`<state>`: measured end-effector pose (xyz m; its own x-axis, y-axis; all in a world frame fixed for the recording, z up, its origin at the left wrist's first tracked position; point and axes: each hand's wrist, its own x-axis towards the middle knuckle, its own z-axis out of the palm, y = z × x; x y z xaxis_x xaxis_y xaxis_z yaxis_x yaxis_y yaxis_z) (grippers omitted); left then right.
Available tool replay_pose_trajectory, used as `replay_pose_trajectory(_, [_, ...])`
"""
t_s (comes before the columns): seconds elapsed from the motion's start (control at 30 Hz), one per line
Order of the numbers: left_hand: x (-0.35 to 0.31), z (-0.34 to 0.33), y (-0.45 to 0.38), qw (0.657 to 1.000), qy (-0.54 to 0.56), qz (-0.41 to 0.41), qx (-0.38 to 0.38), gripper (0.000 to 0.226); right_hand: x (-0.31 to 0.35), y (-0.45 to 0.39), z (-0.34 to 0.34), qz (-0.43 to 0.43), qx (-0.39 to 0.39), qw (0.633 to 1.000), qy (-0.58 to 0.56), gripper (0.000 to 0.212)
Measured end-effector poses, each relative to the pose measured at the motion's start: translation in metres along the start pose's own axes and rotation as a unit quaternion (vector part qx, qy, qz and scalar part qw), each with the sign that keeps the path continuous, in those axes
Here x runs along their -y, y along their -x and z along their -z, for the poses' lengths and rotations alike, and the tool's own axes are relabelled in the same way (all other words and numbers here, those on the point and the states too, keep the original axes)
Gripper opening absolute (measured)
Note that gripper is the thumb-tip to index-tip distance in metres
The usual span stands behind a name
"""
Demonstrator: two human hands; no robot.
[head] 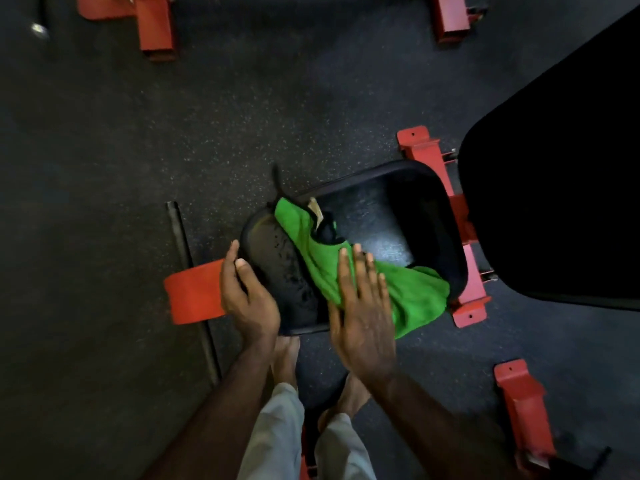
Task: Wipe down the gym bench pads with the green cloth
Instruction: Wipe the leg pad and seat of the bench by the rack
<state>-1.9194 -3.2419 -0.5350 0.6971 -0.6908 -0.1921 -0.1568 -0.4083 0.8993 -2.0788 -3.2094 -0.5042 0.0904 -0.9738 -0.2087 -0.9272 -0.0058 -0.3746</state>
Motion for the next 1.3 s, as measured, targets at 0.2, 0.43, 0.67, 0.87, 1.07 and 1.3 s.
replay_pose_trajectory(0.2, [0.021, 0.030, -0.025, 0.995, 0.031, 0.095, -0.006, 0.032, -0.023, -0.037, 0.016, 0.041, -0.007, 0.998, 0.047, 0.097])
replay_pose_trajectory(0.43, [0.026, 0.040, -0.032, 0.992, -0.122, -0.026, 0.032, 0.020, 0.018, -0.041, -0.008, 0.356, 0.114, 0.916, 0.148, 0.067])
replay_pose_trajectory(0.67, [0.041, 0.050, -0.044, 0.949, -0.266, -0.136, 0.101, 0.040, 0.065, -0.066, -0.016, 0.064, 0.026, 0.996, 0.056, 0.067])
replay_pose_trajectory(0.87, [0.068, 0.062, -0.051, 0.911, -0.340, -0.164, 0.164, 0.047, 0.046, -0.058, -0.019, 0.293, 0.102, 0.941, 0.131, 0.073])
replay_pose_trajectory(1.07, [0.056, 0.054, -0.050, 0.932, -0.304, -0.145, 0.134, 0.037, 0.070, -0.087, -0.017, 0.015, -0.007, 0.999, 0.046, 0.072])
replay_pose_trajectory(1.3, [0.051, 0.043, -0.062, 0.949, -0.287, -0.107, 0.070, 0.020, 0.051, -0.092, -0.012, 0.274, 0.093, 0.947, 0.140, 0.070])
